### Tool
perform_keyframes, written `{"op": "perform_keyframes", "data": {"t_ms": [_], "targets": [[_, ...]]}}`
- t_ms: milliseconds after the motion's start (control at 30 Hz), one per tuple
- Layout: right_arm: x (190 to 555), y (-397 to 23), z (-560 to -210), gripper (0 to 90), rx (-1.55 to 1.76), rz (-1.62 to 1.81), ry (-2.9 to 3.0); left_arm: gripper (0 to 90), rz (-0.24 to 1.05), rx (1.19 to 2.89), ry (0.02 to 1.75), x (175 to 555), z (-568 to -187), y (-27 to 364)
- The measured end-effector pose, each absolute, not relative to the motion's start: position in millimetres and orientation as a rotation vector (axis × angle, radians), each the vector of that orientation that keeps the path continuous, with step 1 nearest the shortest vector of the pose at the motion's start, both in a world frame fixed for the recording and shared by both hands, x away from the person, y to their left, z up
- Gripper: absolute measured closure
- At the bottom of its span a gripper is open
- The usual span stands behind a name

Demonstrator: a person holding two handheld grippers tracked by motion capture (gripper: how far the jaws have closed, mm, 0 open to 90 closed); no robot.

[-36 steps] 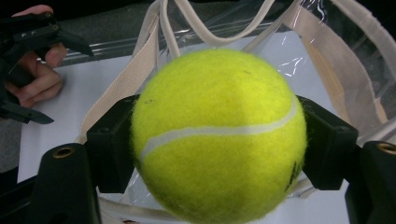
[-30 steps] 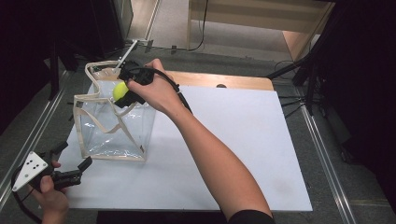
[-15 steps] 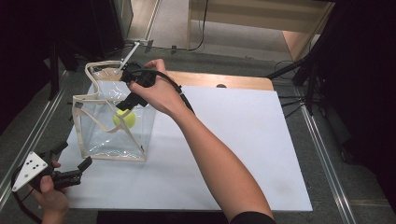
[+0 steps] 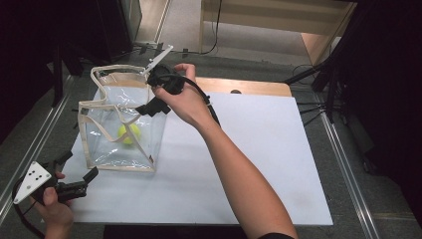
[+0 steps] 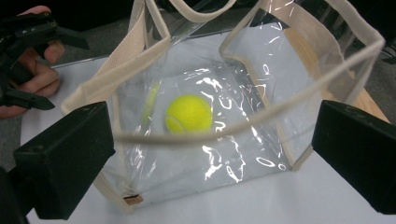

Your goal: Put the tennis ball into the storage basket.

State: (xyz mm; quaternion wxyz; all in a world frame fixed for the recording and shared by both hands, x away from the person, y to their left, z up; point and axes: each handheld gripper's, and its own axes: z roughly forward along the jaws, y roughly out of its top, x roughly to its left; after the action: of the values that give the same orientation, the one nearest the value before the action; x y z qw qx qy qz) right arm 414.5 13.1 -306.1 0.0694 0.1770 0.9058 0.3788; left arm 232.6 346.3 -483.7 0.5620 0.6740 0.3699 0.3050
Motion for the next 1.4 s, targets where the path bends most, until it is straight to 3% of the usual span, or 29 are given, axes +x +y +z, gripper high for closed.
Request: {"op": "perform_keyframes", "data": {"t_ms": [433,1400], "targets": [[406.2,-11.7,-325.6,0.0,0.583,1.155,2.699,0.2,0.714,1.582,0.870,232.5,-483.3,347.3],[381.9,-36.5,-408.2,0.0,0.681,1.245,2.650,0.2,0.716,1.589,0.863,232.1,-483.3,346.0]]}}
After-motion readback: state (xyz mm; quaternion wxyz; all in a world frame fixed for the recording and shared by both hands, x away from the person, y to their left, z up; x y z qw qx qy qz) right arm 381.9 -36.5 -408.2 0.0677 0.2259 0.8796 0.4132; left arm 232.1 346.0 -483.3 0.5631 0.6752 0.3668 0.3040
